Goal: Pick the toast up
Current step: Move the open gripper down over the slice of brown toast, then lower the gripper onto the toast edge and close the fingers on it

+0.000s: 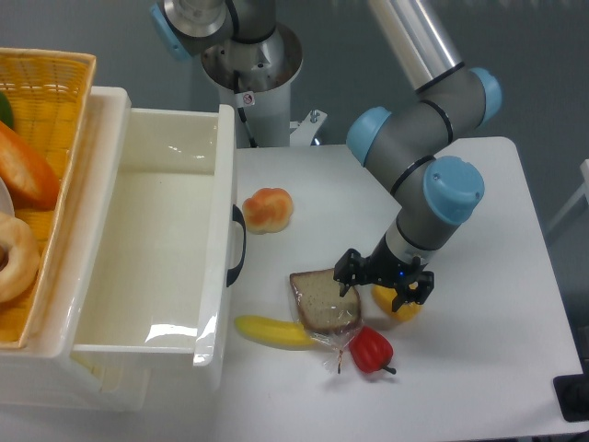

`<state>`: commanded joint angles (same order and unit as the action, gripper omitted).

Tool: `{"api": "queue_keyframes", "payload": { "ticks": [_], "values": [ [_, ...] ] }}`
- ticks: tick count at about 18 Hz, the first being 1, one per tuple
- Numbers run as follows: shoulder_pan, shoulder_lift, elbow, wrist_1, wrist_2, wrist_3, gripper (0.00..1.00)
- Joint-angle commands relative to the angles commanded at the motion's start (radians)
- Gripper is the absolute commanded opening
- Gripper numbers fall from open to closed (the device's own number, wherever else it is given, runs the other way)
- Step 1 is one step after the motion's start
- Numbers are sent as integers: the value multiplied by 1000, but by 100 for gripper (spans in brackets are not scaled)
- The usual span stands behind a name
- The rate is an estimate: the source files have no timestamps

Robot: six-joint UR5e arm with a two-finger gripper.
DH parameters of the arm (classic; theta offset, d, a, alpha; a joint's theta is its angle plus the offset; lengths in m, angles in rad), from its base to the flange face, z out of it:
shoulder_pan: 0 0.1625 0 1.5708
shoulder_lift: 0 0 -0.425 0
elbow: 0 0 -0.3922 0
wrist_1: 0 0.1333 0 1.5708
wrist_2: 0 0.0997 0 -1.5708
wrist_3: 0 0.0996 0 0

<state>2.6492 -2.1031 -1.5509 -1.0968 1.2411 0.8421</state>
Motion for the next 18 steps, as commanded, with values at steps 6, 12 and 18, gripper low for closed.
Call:
{"api": "queue_keyframes", "payload": {
  "ticks": [6, 12, 18],
  "values": [
    [0, -11, -2, 0, -20, 28, 100],
    [-2, -23, -3, 0, -20, 43, 100],
    [-3, -44, 3, 0, -32, 75, 100]
  ]
}}
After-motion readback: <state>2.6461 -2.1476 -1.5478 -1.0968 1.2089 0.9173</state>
